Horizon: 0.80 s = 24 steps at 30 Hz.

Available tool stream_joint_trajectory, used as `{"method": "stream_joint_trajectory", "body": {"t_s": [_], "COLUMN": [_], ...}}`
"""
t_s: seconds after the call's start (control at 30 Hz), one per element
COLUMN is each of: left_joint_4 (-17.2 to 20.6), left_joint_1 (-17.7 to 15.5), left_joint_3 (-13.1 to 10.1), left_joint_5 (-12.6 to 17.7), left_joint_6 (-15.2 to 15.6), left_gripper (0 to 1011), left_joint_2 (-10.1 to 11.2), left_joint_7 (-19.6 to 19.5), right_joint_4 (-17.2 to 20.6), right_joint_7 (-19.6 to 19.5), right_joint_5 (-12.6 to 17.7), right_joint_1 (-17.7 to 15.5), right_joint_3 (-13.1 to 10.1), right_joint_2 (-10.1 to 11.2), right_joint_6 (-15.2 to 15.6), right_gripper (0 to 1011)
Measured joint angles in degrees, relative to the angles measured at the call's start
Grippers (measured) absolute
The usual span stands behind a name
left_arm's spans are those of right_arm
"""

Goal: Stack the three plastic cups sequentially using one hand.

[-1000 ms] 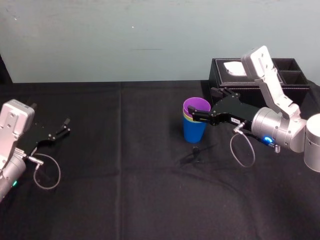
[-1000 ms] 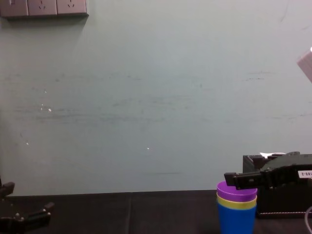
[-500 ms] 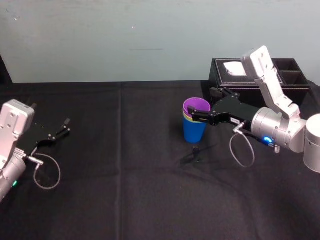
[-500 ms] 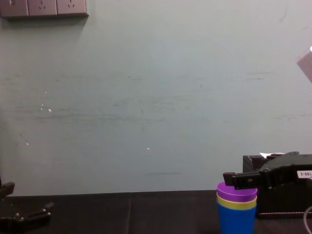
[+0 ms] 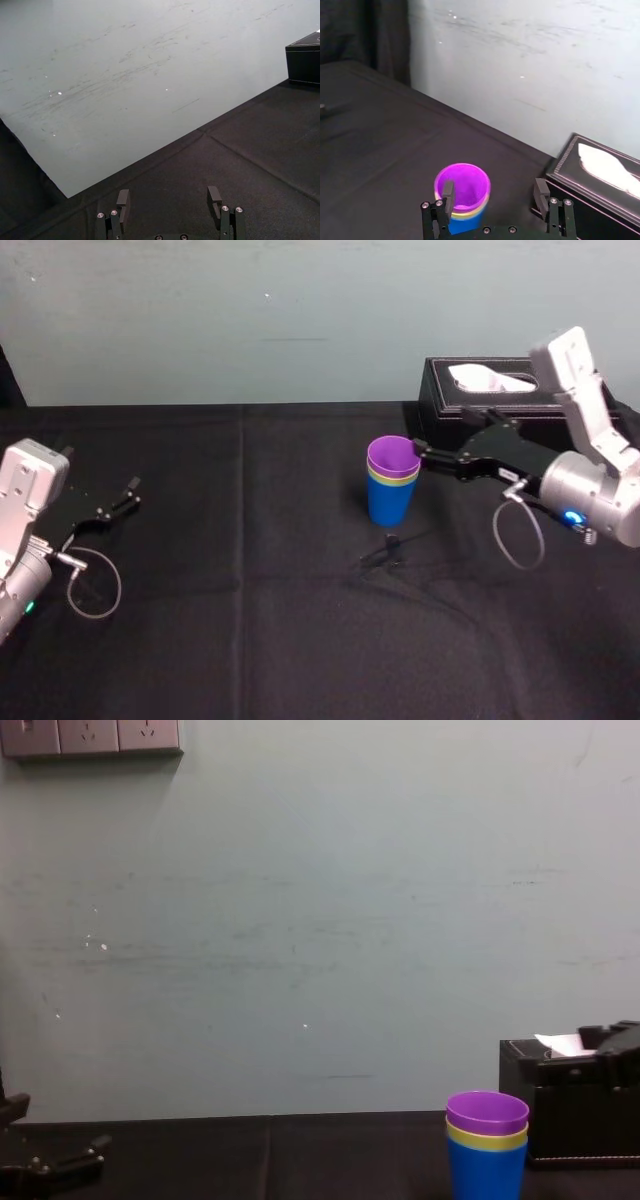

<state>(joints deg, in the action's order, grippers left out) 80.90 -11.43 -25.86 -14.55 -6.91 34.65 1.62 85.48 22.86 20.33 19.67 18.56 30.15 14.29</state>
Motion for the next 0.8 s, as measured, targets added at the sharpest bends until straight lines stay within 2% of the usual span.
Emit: {"method": "stream_joint_trajectory", "body": {"t_s": [0.3,0.8], "left_joint_4": [0.0,0.0], "left_joint_1": [0.0,0.0], "left_joint_3": [0.0,0.0], "left_joint_5": [0.0,0.0], "left_joint_6": [0.0,0.0], "left_gripper": [1010,1010], "left_joint_2": [0.0,0.0], "left_joint_7": [0.0,0.0], "right_joint_4": [0.5,-1.6], "right_joint_7": [-1.6,-2.8], "right_joint_5": [-0.1,-1.2], "right_joint_1": [-2.9,-6.1], "right_joint_3": [-3.2,-7.2], "right_joint_2": [1.2,1.0], "right_joint_6": [-2.2,-4.0], "right_gripper": [1003,1002]}}
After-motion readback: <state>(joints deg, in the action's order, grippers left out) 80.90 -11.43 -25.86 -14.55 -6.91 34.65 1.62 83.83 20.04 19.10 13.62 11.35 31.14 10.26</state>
